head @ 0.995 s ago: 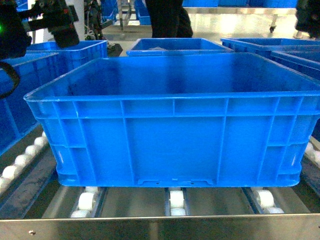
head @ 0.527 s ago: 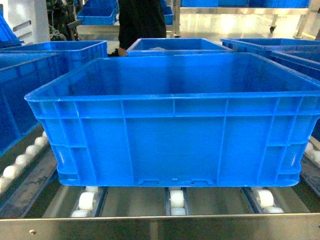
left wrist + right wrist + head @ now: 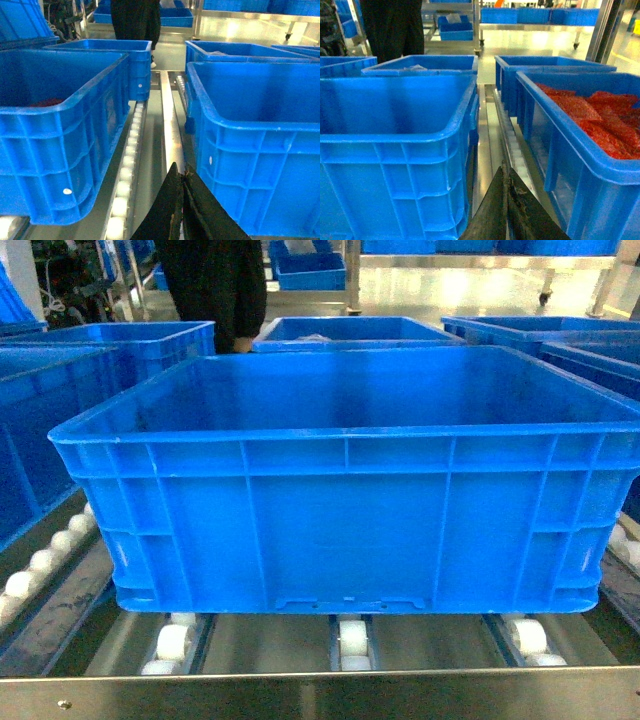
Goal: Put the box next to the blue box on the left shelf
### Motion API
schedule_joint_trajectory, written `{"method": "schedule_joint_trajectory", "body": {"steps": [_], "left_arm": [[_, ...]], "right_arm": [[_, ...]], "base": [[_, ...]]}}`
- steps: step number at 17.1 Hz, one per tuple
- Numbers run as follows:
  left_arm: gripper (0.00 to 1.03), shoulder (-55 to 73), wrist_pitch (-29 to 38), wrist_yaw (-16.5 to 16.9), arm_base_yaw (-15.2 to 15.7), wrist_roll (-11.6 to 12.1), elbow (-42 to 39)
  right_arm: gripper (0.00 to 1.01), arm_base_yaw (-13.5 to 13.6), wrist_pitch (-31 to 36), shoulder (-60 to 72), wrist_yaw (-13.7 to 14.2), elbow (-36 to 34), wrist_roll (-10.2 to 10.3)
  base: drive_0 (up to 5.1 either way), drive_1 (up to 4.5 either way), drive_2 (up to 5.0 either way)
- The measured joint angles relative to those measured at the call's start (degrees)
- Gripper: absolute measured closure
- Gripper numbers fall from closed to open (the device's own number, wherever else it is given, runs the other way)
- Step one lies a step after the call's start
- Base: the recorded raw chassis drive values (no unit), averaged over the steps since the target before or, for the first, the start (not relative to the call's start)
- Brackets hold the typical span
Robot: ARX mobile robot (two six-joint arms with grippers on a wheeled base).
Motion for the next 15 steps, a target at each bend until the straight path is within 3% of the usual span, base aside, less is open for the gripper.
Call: {"method": "schedule_joint_trajectory", "body": {"steps": [1, 15], "left_arm": [[1.01, -2.6, -1.7, 0.0, 0.0, 0.0, -0.7], [1.01, -32.4, -26.6, 0.0, 0.0, 0.0, -2.4]], "right_arm": [[1.0, 0.0, 4.2, 0.3, 0.0, -1.8, 0.0], [1.0, 0.0, -21.4, -27.1, 0.0, -4.7, 0.0]], "base": [[0.0, 0.0, 0.0], [0.0, 0.0, 0.0]]}}
